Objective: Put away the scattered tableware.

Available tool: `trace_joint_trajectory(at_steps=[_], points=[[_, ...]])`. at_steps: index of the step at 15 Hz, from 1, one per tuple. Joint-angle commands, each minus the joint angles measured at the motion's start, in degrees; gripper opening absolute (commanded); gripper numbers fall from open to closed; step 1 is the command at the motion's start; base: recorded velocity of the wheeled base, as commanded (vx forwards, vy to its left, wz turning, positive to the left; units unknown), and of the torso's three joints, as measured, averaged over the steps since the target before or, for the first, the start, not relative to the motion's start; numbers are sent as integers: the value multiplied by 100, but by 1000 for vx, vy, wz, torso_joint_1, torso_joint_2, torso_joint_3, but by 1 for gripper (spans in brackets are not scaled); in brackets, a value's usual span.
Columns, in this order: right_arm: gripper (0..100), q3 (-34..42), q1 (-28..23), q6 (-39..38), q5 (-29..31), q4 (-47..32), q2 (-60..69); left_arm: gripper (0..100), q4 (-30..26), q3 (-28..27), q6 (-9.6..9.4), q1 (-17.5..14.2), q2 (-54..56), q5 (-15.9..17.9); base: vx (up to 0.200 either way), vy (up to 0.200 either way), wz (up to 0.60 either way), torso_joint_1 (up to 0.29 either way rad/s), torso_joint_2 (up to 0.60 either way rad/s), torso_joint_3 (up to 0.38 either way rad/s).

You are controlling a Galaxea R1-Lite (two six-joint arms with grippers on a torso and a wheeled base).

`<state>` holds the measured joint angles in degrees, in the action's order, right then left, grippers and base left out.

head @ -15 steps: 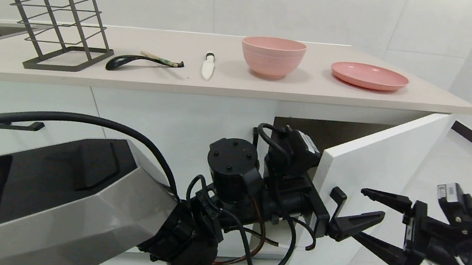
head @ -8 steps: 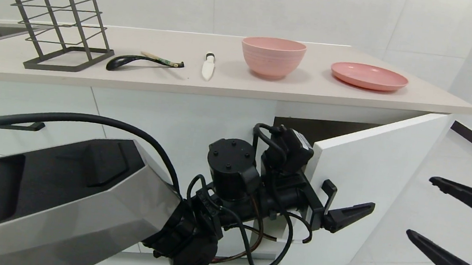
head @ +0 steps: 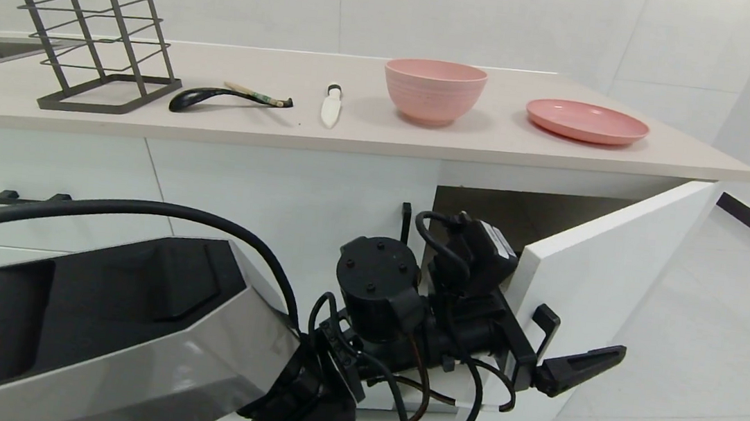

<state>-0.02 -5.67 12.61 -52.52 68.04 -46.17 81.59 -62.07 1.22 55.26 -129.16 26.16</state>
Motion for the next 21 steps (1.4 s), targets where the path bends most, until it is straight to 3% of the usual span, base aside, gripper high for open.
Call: trace_joint_trajectory(at_steps=[1, 4, 7, 10, 15, 19, 21], points=[[100, -6, 66, 31, -66, -1082, 1901, 100, 6, 2, 1, 90, -4, -6, 0, 0, 0, 0, 0, 0], [100, -33, 426, 58, -241, -1996, 2727, 100, 23, -6, 1, 187, -13, -6, 0, 0, 0, 0, 0, 0], [100, 2, 435, 58, -215, -2602, 3175, 100, 85, -24, 1, 266, -83, 3, 0, 0, 0, 0, 0, 0], [100, -24, 303, 58, -215, -3798, 4063, 100, 94, -42, 1, 371, -127, 12, 0, 0, 0, 0, 0, 0], [100, 2, 514, 58, -189, -4422, 4450, 100, 129, -138, 1, 477, -347, 12, 0, 0, 0, 0, 0, 0], [100, 2, 558, 67, 189, -4668, 4529, 100, 129, -437, 1, 635, -523, 12, 0, 0, 0, 0, 0, 0], [100, 2, 558, 75, 189, -4685, 4529, 100, 138, -411, 1, 503, -505, 3, 0, 0, 0, 0, 0, 0]])
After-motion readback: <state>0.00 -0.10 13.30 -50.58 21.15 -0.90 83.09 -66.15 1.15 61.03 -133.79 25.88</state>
